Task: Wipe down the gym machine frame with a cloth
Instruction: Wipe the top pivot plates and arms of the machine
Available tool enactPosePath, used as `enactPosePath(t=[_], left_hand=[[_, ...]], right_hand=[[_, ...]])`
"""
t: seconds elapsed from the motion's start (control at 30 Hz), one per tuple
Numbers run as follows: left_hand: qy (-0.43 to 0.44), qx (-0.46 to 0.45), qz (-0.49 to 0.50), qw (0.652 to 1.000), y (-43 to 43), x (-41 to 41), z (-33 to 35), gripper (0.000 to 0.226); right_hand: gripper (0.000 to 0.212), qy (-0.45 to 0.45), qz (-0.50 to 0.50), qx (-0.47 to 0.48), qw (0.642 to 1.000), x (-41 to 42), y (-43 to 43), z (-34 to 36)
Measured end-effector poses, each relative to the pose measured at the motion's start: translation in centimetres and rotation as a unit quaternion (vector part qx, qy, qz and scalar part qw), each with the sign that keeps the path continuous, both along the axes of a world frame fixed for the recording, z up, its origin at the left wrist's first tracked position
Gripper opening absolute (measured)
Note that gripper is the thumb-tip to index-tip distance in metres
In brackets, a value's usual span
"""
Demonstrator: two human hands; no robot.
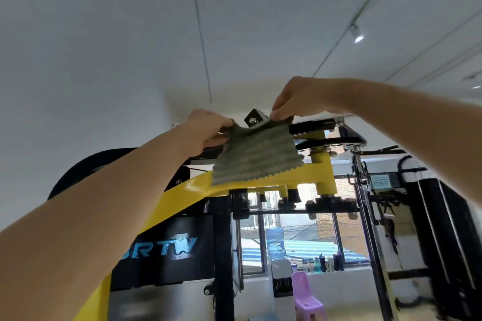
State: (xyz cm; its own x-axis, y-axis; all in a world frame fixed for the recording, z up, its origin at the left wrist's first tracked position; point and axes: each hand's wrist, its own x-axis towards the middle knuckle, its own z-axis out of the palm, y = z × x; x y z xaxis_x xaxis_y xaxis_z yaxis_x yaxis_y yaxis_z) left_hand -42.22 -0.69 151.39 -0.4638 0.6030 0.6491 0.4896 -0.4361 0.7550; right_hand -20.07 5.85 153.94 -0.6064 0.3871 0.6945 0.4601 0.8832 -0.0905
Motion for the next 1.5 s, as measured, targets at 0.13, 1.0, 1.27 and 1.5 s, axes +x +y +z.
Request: enactPosePath(t=[0.13,1.0,1.27,1.5], left_hand=[[0.193,-0.105,0.049,0.974,-0.3,-0.1,0.1,0.011],[0.433,0.007,0.02,0.901,1.8,6.1,-0.5,0.019],[0.445,0.035,0.072,0.892,2.5,8.5,-0.7,0.018],[0.455,0.04,0.084,0.886,3.0,10.8,-1.4,0.029]], right_hand=[[0.027,-0.091,0.003,-0.033,0.995,1.9,0.8,-0.1],[0.012,0.043,0.106,-0.001,0.993,7.3,4.3,-1.0],[0.012,0.088,0.165,-0.014,0.982,11.0,8.1,-2.5],[0.011,0.116,0.2,0.02,0.973,12.1,10.9,-4.5]])
